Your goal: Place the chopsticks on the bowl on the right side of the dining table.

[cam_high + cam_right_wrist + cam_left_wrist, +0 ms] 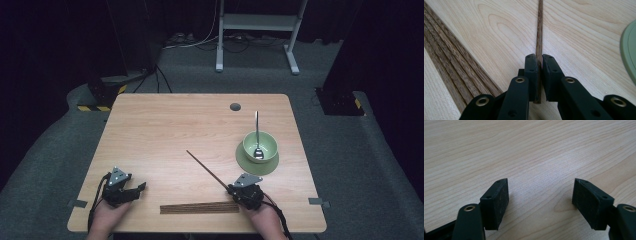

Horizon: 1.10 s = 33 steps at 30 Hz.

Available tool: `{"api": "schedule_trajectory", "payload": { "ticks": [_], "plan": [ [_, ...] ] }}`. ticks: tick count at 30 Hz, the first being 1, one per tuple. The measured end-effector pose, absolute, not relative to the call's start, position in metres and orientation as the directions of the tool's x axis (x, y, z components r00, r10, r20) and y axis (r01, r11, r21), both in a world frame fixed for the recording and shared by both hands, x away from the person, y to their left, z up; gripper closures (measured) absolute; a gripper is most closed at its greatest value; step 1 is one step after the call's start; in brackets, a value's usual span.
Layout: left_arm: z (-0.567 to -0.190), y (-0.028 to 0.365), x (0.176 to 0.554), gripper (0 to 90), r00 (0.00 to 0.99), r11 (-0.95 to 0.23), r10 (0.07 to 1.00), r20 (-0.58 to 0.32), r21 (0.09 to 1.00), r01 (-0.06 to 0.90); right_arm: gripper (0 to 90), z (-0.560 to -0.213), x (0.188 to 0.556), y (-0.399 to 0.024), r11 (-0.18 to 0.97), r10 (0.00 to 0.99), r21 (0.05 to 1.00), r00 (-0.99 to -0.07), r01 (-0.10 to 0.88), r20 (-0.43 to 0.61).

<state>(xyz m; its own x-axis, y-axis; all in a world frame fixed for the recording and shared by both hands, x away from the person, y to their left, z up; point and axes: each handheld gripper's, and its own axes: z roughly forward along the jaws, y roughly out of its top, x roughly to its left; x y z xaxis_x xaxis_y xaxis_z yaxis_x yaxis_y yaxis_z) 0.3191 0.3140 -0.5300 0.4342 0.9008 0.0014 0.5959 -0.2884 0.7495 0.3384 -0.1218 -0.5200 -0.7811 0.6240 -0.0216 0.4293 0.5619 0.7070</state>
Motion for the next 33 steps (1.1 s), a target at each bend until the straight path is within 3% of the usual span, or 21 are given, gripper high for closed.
{"api": "schedule_trajectory", "payload": {
  "ticks": [33],
  "plan": [
    [-0.530,0.314,0.319,29.4,0.434,-0.288,0.901,0.002,0.749,0.596,84.1,-0.500,0.335,-0.132,0.490,0.646,0.776,-0.763,0.397,-0.017]
  ]
}}
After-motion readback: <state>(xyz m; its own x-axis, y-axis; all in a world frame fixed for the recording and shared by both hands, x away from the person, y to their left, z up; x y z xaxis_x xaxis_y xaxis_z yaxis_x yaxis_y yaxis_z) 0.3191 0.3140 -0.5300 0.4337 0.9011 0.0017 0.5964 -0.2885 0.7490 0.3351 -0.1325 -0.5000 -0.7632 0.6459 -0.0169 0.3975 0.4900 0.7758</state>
